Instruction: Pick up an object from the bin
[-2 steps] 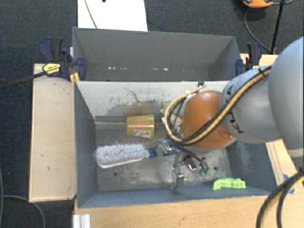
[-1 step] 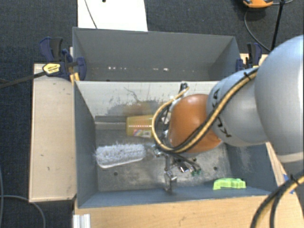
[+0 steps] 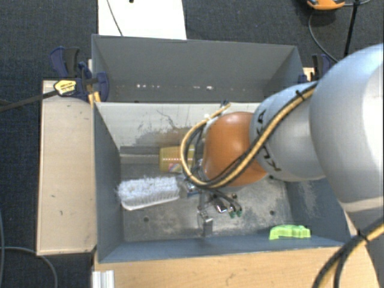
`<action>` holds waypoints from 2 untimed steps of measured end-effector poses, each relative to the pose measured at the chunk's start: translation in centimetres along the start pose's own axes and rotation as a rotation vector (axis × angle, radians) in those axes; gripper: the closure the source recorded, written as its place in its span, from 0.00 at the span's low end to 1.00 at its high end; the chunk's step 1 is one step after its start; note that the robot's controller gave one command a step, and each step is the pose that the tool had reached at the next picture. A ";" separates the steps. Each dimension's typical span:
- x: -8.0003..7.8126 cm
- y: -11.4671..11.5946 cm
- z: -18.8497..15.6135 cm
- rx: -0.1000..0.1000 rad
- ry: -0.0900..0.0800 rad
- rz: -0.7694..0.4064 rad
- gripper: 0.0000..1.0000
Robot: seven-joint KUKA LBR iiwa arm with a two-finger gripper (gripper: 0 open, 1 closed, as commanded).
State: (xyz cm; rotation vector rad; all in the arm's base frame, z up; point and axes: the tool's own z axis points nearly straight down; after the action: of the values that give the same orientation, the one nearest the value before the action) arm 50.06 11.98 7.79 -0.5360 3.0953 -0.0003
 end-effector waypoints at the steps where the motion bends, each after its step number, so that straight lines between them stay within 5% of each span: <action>1: -0.7 1.4 0.2 0.000 -0.003 0.245 0.00; 2: -4.6 3.3 0.2 0.023 0.007 0.073 0.00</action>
Offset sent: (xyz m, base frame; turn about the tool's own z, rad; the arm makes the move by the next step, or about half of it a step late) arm 0.0659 0.1185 -0.0047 -0.1870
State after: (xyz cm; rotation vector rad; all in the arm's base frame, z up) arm 53.33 16.63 7.55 -0.4224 3.1150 -0.0379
